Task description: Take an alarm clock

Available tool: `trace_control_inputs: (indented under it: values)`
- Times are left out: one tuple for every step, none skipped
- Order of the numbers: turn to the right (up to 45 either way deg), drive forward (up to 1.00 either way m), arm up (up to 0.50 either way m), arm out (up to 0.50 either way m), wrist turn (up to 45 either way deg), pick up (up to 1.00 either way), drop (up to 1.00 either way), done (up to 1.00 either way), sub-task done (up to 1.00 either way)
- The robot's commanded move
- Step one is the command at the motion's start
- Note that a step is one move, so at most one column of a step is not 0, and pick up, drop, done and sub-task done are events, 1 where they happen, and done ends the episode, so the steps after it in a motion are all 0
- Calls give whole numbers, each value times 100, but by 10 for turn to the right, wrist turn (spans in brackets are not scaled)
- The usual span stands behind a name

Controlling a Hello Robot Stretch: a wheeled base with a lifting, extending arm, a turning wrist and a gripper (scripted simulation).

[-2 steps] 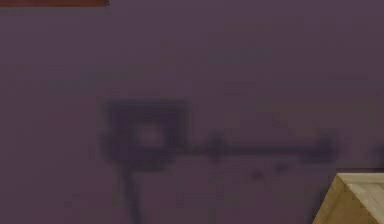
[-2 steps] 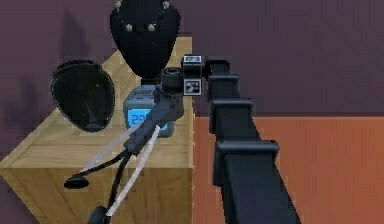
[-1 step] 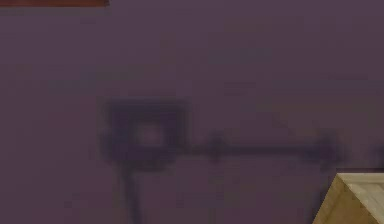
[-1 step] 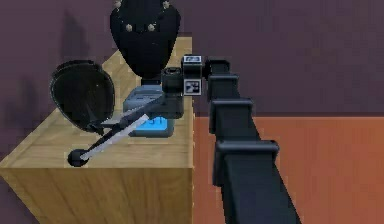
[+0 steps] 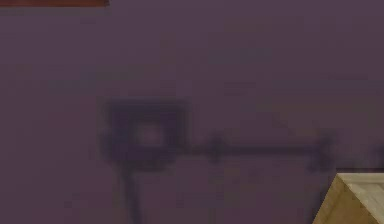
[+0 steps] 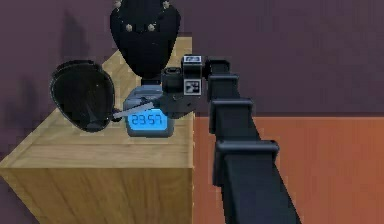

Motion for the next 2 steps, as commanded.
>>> trace_control_inputs:
  values:
    - [0,0,0,0,360,0,0,0,0]
    - [0,0,0,0,0,100,0,0,0]
